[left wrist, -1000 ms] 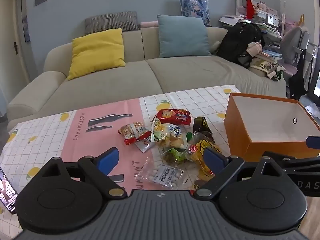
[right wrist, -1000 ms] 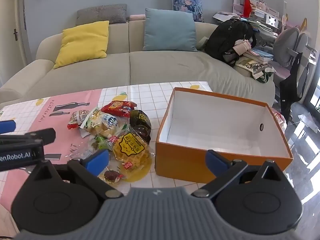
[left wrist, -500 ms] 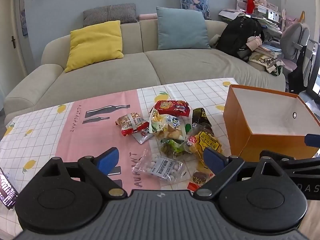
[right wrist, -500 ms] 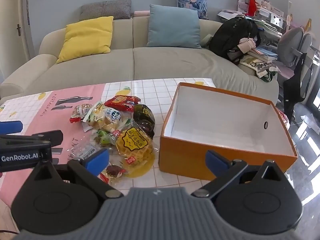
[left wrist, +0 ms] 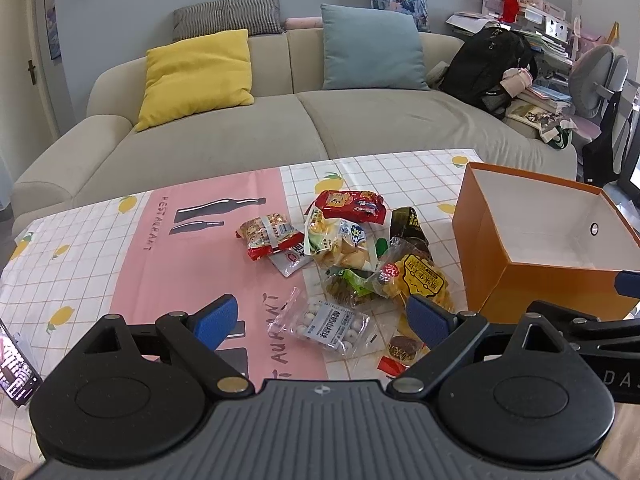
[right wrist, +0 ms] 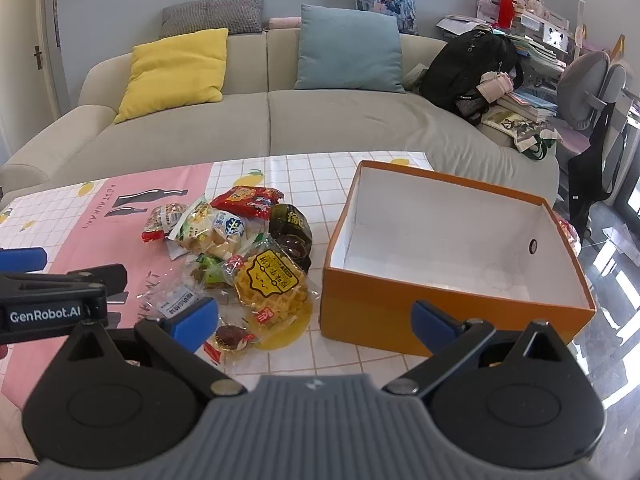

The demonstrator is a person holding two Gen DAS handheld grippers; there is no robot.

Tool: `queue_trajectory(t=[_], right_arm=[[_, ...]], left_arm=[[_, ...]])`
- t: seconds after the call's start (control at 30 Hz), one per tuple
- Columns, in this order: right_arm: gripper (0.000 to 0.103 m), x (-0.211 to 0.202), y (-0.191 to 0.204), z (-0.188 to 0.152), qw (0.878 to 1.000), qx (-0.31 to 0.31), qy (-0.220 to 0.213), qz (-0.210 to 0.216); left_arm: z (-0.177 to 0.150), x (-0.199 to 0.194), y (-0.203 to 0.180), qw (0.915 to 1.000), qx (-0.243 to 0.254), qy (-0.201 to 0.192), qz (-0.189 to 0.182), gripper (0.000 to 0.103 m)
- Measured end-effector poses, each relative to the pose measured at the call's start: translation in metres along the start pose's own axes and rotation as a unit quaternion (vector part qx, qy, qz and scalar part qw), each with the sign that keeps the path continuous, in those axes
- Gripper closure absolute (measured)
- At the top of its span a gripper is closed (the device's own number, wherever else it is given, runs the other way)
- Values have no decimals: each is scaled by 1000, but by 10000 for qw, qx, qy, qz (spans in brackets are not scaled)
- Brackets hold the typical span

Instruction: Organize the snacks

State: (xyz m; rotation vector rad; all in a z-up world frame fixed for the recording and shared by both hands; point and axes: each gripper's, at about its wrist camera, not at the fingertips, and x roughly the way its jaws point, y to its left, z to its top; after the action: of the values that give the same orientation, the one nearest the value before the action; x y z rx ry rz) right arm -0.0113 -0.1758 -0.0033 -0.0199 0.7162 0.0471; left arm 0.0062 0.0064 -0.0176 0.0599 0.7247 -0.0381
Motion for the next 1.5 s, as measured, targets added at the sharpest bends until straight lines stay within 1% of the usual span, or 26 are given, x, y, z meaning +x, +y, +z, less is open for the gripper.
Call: queue_trajectory(t=[0.43, 1.5], right_arm=[[3, 1, 1, -1, 10000, -12, 49, 9], [3, 1, 7, -2, 9999, -91, 98, 14]], left_arm=[[-2, 2, 1, 10000, -2, 84, 21, 0], [-2, 2, 3, 9999, -70, 136, 11, 0]])
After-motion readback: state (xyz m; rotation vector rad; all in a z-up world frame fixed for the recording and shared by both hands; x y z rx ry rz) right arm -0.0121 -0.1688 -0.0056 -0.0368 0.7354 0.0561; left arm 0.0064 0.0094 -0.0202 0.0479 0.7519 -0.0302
